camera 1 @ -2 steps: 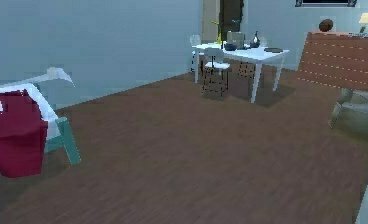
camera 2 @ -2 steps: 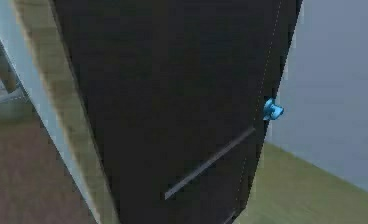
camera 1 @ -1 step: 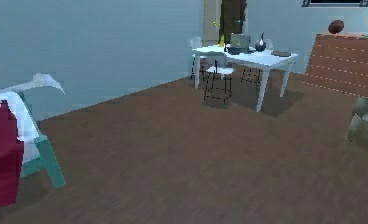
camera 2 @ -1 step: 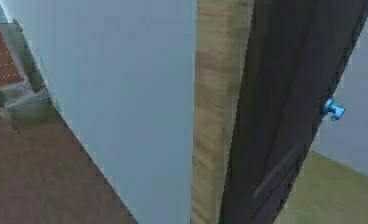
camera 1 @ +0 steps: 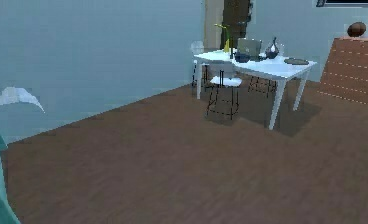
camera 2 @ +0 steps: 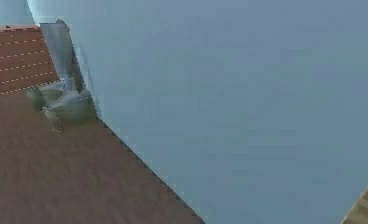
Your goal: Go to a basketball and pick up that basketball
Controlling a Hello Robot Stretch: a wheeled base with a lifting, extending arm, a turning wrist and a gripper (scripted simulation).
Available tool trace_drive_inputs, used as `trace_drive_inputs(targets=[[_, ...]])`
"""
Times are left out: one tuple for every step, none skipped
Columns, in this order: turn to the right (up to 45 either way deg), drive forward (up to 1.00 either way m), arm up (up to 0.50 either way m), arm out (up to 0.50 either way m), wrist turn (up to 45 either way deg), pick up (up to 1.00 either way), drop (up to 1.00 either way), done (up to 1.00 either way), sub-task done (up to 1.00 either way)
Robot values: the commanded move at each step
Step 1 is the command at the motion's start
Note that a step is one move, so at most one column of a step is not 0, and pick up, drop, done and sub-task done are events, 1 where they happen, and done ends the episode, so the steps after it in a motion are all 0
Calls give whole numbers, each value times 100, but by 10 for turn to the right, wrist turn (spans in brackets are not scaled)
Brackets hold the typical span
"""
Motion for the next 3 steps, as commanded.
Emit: trace_drive_inputs(targets=[[300, 0, 0, 0, 0, 0, 0, 0, 0], [0, 5, 0, 0, 0, 0, 0, 0, 0], [120, 0, 0, 0, 0, 0, 0, 0, 0]])
